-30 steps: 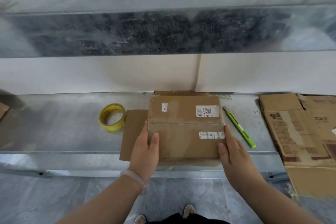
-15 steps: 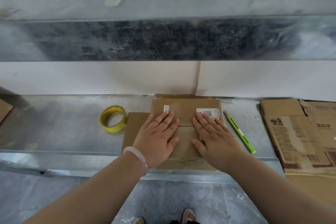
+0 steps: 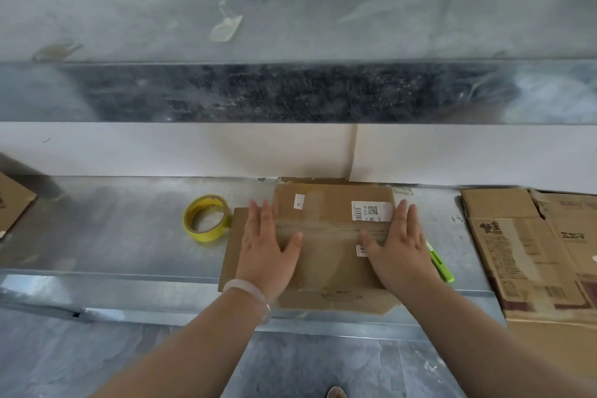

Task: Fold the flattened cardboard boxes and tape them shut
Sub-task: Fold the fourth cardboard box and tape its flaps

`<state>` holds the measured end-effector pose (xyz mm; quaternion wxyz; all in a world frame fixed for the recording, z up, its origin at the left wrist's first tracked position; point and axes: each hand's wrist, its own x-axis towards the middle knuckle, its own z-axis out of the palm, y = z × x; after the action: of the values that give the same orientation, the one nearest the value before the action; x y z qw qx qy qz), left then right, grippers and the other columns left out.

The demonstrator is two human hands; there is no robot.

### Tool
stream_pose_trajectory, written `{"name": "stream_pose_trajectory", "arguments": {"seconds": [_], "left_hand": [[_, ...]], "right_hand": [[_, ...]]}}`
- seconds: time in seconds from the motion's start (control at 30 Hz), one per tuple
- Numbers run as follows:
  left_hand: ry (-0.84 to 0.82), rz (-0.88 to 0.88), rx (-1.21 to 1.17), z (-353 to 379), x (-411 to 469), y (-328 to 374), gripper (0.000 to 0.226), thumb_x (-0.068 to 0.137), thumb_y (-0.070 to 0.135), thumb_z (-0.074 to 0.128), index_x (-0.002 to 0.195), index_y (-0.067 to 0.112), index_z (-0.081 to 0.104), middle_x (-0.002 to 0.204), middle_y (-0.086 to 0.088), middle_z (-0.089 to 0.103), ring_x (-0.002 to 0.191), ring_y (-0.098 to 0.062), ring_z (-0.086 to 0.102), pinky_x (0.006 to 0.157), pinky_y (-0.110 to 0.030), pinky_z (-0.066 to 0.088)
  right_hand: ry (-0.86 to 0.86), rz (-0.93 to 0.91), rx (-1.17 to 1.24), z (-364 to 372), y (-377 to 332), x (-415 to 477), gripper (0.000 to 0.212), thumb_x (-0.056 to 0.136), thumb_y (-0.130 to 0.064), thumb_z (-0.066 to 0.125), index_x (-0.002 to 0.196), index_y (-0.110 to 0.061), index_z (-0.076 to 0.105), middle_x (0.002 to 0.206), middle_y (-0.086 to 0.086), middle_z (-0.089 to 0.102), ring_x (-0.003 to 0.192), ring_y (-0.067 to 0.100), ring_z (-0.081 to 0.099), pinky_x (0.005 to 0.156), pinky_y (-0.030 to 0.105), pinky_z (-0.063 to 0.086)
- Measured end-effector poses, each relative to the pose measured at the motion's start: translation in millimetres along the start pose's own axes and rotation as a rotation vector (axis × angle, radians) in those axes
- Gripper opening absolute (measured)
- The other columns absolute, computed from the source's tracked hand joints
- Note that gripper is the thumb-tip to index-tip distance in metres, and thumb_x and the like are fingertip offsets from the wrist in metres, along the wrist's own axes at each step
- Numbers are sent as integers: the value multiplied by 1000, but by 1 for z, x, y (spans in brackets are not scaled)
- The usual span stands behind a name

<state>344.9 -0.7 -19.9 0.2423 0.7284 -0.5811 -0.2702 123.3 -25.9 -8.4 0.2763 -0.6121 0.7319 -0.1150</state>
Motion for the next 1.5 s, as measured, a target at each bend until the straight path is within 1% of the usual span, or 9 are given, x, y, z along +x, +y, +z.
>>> {"name": "stream_pose_trajectory", "arguments": {"seconds": [0.1, 0.3, 0.47, 0.6, 0.73, 0.87, 1.2, 1.37, 1.5], "left_hand": [[-99, -159, -241, -6, 2, 1, 70, 94, 44, 51, 152, 32, 14, 132, 8, 56, 110, -12, 57, 86, -25, 45], [-43, -9, -239, -18, -23, 3, 39, 90, 37, 57, 117, 60, 42, 105, 31, 59, 98, 4, 59, 82, -23, 49], [-80, -11, -254, -17, -30, 0, 38, 91, 37, 58, 119, 56, 42, 100, 37, 53, 96, 4, 58, 85, -28, 50], [-106, -25, -256, -18, -35, -5, 42, 91, 39, 56, 107, 72, 35, 97, 44, 49, 93, 12, 53, 78, -21, 45], [-140, -66, -286, -17, -34, -6, 39, 90, 41, 56, 109, 69, 35, 103, 43, 48, 97, 8, 54, 71, -15, 42], [-165, -88, -342, -10, -31, -9, 43, 92, 35, 53, 107, 73, 38, 102, 43, 55, 92, 10, 59, 75, -18, 48], [-123, -139, -374, -2, -41, -22, 55, 96, 24, 54, 133, 53, 25, 106, 48, 50, 99, 25, 49, 86, -21, 45], [-135, -144, -455, -6, -45, -20, 64, 95, 15, 55, 148, 36, 26, 129, 17, 57, 115, -2, 57, 102, -41, 46], [-187, -189, -464, -18, -44, -2, 75, 90, 14, 63, 150, 34, 23, 124, 12, 57, 113, -11, 57, 99, -39, 48]], "right_hand": [[-61, 122, 255, -11, 0, 2, 89, 95, -57, 47, 156, -27, -9, 162, 6, 23, 144, 29, 31, 112, 43, 31], [60, 87, 492, -24, 5, -24, 54, 98, -42, 51, 148, -31, 36, 121, -14, 60, 94, 5, 54, 83, 29, 43], [3, 65, 393, -30, 9, -30, 36, 98, -35, 49, 133, -30, 52, 113, -10, 64, 104, 15, 59, 93, 40, 48], [-4, 56, 393, -22, 12, -35, 36, 96, -32, 53, 132, -33, 50, 97, -22, 60, 90, 3, 58, 72, 28, 47], [-36, 63, 356, -29, 9, -24, 41, 96, -36, 52, 136, -29, 49, 121, -7, 61, 108, 14, 58, 91, 36, 47], [68, -141, 107, -52, -11, 5, 48, 100, -35, 41, 147, -36, 34, 152, -6, 36, 141, 17, 30, 113, 39, 27], [-149, -305, -47, -66, -40, 88, 67, 99, -36, 42, 156, -38, 7, 164, -14, 7, 150, 10, 5, 118, 34, 7], [85, 9, 248, -52, -9, 48, 61, 95, -56, 39, 152, -35, 27, 156, -1, 35, 140, 23, 37, 110, 45, 33], [-140, 212, 433, -45, 12, 3, 58, 99, -59, 33, 121, -15, 63, 114, 9, 70, 108, 27, 64, 102, 48, 46]]}}
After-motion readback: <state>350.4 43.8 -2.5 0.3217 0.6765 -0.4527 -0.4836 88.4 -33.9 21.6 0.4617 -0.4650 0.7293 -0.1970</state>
